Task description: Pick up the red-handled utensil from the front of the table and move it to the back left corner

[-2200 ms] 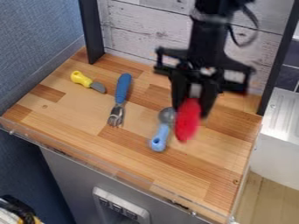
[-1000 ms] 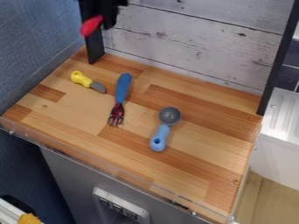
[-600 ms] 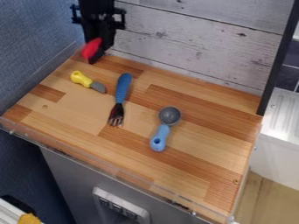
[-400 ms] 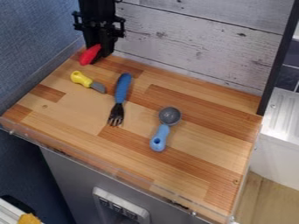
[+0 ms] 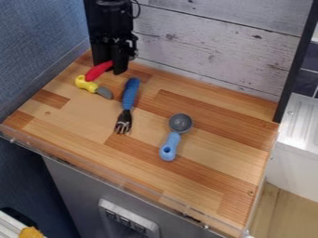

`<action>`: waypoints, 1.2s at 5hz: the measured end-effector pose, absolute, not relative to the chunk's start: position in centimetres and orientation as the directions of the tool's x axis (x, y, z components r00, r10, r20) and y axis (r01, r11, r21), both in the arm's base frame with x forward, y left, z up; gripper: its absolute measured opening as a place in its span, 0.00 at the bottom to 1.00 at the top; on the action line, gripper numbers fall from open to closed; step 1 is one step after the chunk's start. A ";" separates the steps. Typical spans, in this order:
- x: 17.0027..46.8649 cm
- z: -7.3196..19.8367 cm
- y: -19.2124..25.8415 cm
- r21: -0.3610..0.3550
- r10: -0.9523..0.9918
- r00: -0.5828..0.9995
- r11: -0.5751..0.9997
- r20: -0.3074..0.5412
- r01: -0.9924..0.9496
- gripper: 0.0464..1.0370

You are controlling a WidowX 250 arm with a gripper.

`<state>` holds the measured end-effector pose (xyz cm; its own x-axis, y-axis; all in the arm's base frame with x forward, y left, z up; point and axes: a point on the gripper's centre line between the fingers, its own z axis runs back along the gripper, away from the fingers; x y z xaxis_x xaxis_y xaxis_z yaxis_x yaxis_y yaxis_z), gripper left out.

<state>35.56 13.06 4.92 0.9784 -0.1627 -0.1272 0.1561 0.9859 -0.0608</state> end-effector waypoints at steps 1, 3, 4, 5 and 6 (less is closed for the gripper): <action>35.5 5.5 12.3 -0.056 -0.158 0.981 0.987 -0.114 0.152 0.32; 36.3 5.5 11.0 -0.025 0.027 0.994 0.999 -0.103 -0.029 0.32; 36.8 4.4 11.1 -0.021 0.123 0.986 0.992 -0.108 -0.126 0.32; 37.4 3.5 11.1 -0.014 0.157 0.982 0.987 -0.105 -0.160 0.32; 37.9 2.6 10.9 -0.015 0.111 0.988 0.993 -0.109 -0.113 0.38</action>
